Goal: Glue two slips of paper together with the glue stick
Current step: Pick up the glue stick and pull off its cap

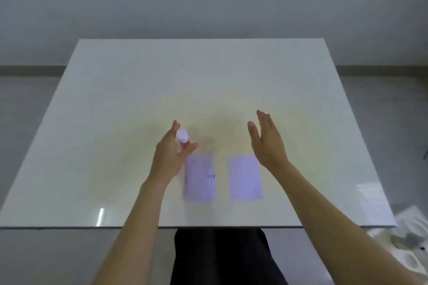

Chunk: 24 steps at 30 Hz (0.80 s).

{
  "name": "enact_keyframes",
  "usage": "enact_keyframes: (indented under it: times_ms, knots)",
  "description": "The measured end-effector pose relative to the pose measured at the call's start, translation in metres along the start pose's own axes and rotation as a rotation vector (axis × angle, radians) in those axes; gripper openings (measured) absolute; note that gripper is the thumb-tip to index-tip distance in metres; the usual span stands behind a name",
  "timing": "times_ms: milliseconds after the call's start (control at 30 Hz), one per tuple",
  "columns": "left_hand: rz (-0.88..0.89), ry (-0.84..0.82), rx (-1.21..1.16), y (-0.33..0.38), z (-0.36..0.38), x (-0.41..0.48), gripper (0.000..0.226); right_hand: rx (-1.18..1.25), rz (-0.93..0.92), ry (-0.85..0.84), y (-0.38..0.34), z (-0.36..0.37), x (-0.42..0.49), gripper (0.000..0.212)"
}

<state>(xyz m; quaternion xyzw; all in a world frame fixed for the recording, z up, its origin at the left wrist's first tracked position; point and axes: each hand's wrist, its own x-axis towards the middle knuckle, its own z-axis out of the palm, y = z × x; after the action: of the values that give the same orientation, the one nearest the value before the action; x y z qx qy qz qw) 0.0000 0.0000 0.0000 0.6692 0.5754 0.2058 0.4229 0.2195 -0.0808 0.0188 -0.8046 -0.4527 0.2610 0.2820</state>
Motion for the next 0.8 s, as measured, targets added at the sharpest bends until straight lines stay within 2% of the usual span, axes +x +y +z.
enact_keyframes:
  times_ms: [133,200,300,433,500,600,667,733,800]
  knots:
    - [0.148,0.144,0.069,-0.021,0.006,0.012,0.025,0.093,-0.205,0.205,0.004,0.011,0.008,0.055]
    - [0.208,0.176,-0.003,-0.024,0.008,0.01,0.011,0.15,-0.289,0.251,0.005,0.017,0.006,0.055]
    - [0.35,0.255,-0.019,-0.022,0.011,0.0,0.016,0.207,-0.404,0.313,0.001,0.023,-0.011,0.053]
    - [0.532,0.347,0.009,-0.017,0.016,-0.036,0.038,0.278,-0.485,0.337,-0.007,0.034,-0.052,0.048]
    - [0.588,0.354,0.077,-0.015,0.02,-0.061,0.045,0.328,-0.417,0.282,-0.012,0.036,-0.077,0.045]
    - [0.646,0.283,0.212,-0.007,0.025,-0.091,0.054,0.445,-0.269,0.095,-0.02,0.033,-0.102,0.073]
    - [0.726,0.262,0.332,-0.002,0.028,-0.101,0.057,0.421,-0.257,0.046,-0.023,0.032,-0.107,0.077]
    - [0.798,0.305,0.456,0.002,0.028,-0.104,0.059,0.372,-0.303,0.049,-0.023,0.033,-0.106,0.068]
    - [0.819,0.353,0.541,0.002,0.027,-0.104,0.058,0.326,-0.37,0.017,-0.019,0.033,-0.105,0.045]
